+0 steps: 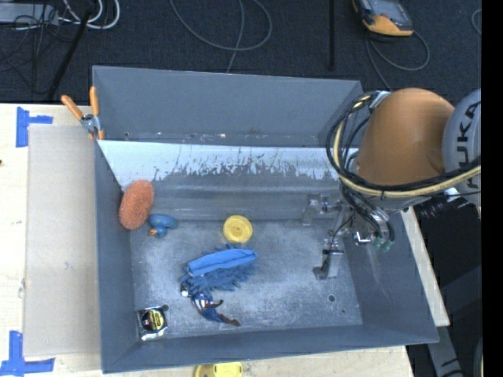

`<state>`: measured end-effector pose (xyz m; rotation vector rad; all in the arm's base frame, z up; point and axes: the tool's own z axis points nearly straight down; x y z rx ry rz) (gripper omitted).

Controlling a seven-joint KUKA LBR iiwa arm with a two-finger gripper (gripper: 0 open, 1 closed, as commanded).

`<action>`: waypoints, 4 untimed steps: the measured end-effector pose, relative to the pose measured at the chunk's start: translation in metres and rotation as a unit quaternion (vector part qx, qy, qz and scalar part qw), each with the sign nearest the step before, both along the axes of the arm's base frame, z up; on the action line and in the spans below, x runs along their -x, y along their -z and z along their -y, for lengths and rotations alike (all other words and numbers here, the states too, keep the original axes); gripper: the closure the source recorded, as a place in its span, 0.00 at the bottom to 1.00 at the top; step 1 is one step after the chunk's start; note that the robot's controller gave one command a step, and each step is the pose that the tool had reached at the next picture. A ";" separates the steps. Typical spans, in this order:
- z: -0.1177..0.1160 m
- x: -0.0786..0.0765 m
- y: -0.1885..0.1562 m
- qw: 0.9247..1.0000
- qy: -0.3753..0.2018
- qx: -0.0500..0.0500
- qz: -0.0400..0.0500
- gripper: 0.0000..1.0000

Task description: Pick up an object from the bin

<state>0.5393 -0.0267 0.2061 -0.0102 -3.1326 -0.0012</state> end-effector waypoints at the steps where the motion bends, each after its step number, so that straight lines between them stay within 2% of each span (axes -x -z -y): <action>1: 0.000 -0.001 -0.005 1.000 0.000 0.000 0.004 0.00; 2: -0.055 -0.040 0.063 1.000 -0.010 0.000 0.008 0.00; 3: -0.079 -0.071 0.062 0.999 0.034 0.000 0.002 0.00; 4: -0.116 -0.037 0.083 0.999 -0.043 0.000 0.005 0.00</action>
Offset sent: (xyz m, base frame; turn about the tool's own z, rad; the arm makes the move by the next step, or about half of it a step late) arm 0.0743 0.1111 -0.1361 -0.0374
